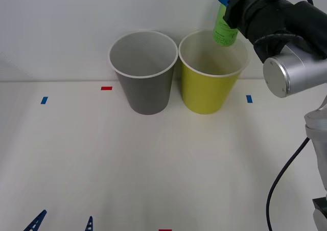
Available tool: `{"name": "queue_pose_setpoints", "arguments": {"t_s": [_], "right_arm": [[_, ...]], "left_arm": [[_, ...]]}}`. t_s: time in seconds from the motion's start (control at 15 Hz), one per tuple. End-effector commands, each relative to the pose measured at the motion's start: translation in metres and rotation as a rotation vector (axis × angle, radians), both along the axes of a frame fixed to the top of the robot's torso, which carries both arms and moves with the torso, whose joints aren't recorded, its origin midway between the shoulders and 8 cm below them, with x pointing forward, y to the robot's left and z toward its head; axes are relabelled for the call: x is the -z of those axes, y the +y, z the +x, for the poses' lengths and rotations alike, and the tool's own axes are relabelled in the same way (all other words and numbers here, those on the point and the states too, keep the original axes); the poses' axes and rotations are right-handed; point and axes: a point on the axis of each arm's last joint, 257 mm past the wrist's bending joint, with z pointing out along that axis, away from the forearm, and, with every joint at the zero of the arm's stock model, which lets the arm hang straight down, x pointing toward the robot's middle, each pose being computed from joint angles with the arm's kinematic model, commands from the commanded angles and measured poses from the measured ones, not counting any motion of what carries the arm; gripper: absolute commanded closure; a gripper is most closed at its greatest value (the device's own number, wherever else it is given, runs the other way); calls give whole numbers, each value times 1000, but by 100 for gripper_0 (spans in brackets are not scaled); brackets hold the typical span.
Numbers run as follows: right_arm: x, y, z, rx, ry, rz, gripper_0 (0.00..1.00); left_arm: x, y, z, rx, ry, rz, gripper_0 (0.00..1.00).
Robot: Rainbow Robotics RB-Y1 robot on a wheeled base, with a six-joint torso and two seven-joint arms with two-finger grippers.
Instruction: Put cans in the gray bin and PET bottles in the light green bin.
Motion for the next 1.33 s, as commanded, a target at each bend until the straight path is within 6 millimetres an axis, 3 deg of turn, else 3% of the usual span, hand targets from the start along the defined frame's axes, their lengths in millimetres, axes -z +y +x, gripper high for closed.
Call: {"name": "queue_pose_setpoints", "arguments": {"t_s": [0.07,0.2,0.27,0.33,0.4,0.67,0.87,1.0,1.13,1.33], "right_arm": [[1,5,0,-14,2,7,100],[0,8,-1,-23,1,13,100],[0,9,-1,-24,0,12,61],[-1,8,-1,-25,-6,15,5],[0,11,-2,-29,-6,7,0],[-5,15,-21,-41,-37,13,0],[-23,23,-62,-82,-82,18,0],[-29,17,-92,-76,-73,15,0],[-19,8,-115,-72,-67,26,0],[19,-12,-156,-43,-10,38,0]], "left_arm": [[0,0,0,0,0,0,0],[0,0,0,0,0,0,0],[0,0,0,0,0,0,0],[0,0,0,0,0,0,0],[0,0,0,0,0,0,0],[0,0,0,0,0,0,0],[0,0,0,0,0,0,0],[0,0,0,0,0,0,0],[0,0,0,0,0,0,0],[0,0,0,0,0,0,0]]}}
